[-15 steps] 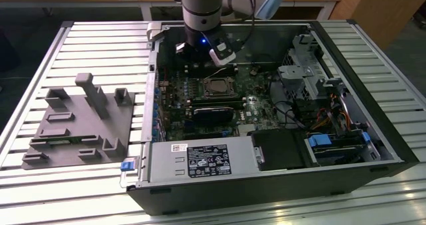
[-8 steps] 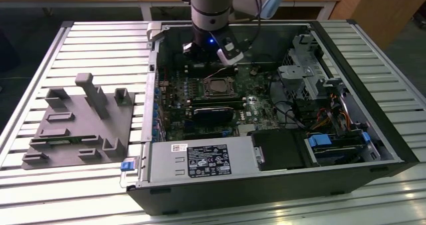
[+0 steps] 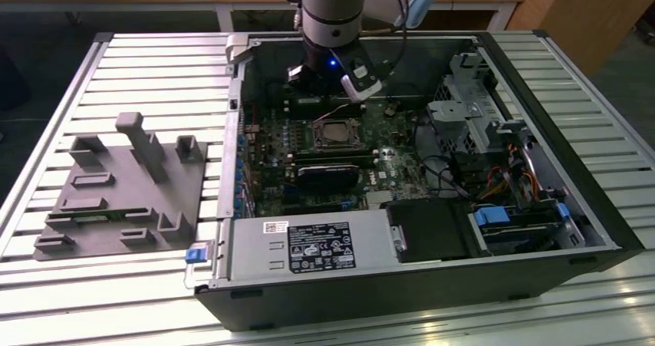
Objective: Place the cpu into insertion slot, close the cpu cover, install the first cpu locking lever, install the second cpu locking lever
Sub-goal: 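Install the first cpu locking lever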
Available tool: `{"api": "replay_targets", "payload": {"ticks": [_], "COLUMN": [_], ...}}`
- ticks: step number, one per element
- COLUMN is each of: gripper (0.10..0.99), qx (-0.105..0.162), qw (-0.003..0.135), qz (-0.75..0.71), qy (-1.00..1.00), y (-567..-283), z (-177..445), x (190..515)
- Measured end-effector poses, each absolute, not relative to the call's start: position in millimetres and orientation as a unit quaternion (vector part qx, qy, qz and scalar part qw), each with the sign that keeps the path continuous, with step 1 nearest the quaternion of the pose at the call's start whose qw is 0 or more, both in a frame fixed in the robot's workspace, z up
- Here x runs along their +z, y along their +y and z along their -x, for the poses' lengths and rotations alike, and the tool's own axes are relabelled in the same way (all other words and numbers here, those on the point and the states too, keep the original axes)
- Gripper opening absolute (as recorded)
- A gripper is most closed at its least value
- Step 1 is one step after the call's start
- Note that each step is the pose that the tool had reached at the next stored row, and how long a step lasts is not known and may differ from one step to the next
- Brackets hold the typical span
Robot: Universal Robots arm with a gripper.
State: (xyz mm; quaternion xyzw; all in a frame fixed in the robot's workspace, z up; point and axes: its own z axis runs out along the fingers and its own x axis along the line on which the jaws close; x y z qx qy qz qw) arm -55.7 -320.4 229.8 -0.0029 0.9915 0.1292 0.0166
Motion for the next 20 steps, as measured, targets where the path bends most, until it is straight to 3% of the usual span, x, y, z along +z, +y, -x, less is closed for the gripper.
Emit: {"api": "replay_targets", "payload": {"ticks": [4, 14, 20], "gripper": [0.106, 0.106, 0.106], "qx": [0.128, 0.121, 0.121], "qw": [0.018, 0.052, 0.064], "qz": [0.003, 0.006, 0.005], "qy": [0.992, 0.991, 0.991], "y": [-320.2, -320.3, -320.3], "z": [55.7, 57.5, 57.4], "x": [229.5, 223.6, 218.8]}}
